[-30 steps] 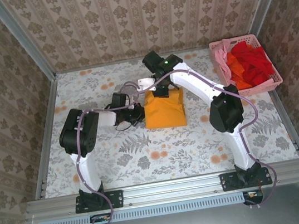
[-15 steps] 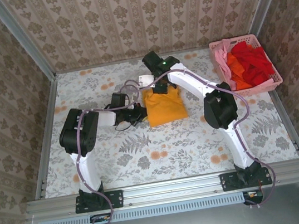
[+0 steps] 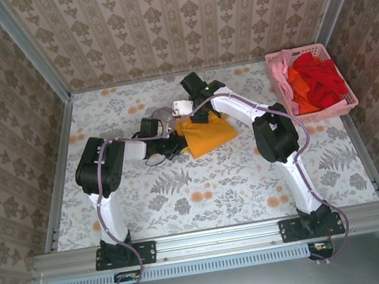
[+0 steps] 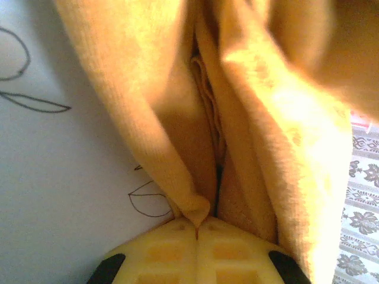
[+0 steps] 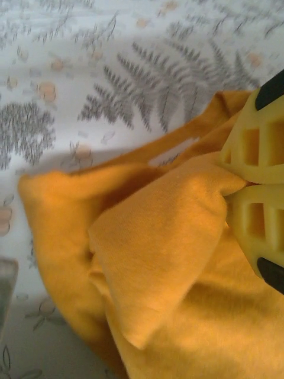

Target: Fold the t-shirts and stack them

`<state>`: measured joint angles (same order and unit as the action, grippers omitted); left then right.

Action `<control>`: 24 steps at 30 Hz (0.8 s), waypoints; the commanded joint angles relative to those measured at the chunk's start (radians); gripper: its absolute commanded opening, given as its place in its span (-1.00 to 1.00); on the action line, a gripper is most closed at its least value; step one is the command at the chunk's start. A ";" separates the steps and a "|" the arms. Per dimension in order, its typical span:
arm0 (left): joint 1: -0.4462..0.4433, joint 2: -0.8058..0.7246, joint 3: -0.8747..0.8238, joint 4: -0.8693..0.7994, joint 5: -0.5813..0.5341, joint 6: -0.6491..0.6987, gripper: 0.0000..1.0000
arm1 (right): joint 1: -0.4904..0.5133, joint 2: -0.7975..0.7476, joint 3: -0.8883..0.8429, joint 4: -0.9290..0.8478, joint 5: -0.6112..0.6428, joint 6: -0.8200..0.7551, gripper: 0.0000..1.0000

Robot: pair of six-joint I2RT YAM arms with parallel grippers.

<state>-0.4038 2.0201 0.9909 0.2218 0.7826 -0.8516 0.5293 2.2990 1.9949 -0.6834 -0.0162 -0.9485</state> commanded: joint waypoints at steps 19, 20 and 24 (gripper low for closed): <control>0.026 0.001 -0.111 -0.168 -0.173 0.040 -1.00 | -0.024 -0.208 -0.289 0.494 -0.037 0.268 0.63; 0.027 -0.015 -0.112 -0.176 -0.175 0.042 -1.00 | -0.030 -0.232 -0.322 0.529 -0.032 0.306 0.65; 0.028 -0.099 -0.124 -0.210 -0.195 0.047 -0.86 | -0.072 -0.344 -0.468 0.679 0.006 0.577 0.65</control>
<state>-0.3985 1.9457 0.9218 0.2192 0.7097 -0.8413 0.4904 2.0544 1.5856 -0.1780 -0.0288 -0.6106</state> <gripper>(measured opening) 0.057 0.827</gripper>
